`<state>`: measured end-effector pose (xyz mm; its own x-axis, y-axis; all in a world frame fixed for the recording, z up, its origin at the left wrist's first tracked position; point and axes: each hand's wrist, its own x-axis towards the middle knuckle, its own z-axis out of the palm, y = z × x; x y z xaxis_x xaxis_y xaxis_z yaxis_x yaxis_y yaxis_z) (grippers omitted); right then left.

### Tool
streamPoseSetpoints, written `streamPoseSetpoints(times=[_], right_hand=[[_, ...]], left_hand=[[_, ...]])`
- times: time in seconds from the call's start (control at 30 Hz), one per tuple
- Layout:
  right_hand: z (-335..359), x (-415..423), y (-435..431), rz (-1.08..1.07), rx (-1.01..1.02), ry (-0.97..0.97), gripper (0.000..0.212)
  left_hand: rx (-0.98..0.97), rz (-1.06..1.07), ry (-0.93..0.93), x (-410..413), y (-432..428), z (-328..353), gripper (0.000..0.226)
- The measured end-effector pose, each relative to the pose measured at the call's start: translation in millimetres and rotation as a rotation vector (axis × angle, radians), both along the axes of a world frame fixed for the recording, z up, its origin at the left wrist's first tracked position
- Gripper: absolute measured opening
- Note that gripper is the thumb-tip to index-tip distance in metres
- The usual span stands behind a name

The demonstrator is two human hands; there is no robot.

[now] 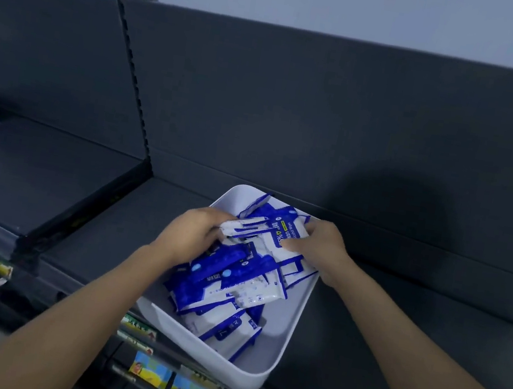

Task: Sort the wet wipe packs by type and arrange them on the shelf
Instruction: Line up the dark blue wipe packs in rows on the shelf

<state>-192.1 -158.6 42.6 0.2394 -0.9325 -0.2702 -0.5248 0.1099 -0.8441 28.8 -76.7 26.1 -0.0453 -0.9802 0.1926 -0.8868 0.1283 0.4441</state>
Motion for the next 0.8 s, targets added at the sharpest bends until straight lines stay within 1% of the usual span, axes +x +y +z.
streamPoseSetpoints(times=[0.07,0.13,0.17,0.23,0.3,0.4,0.47,0.53,0.63,0.7,0.73,0.8], right_hand=[[5,-4,4,-0.029,0.104,-0.187,0.027],[10,-9,8,-0.032,0.076,-0.276,0.015],[12,-11,9,-0.037,0.062,-0.311,0.013],[16,-15,11,-0.059,0.083,-0.368,0.014],[21,-20,13,-0.098,0.152,-0.436,0.013],[32,-31,19,-0.159,0.224,-0.634,0.010],[37,-44,22,-0.190,0.242,-0.755,0.014],[41,-61,24,-0.209,0.258,-0.854,0.020],[42,-93,26,-0.229,0.266,-0.943,0.030],[40,-117,27,-0.251,0.274,-0.997,0.034],[38,-129,27,-0.257,0.271,-1.002,0.035],[32,-151,26,-0.275,0.231,-0.936,0.035]], left_hand=[[-0.045,0.002,0.034,-6,3,3,0.024],[-0.071,0.041,0.088,-15,7,8,0.022],[-0.092,0.061,0.092,-19,9,10,0.023],[-0.133,0.076,0.055,-28,11,14,0.025],[-0.148,0.055,0.015,-39,12,18,0.026],[-0.181,0.010,-0.069,-62,10,31,0.026],[-0.276,-0.050,-0.164,-78,5,40,0.026],[-0.327,-0.149,-0.225,-94,0,50,0.033],[-0.374,-0.242,-0.294,-124,-10,56,0.027],[-0.363,-0.289,-0.334,-148,-17,58,0.032],[-0.352,-0.310,-0.326,-161,-19,60,0.037],[-0.369,-0.374,-0.319,-184,-25,55,0.038]])
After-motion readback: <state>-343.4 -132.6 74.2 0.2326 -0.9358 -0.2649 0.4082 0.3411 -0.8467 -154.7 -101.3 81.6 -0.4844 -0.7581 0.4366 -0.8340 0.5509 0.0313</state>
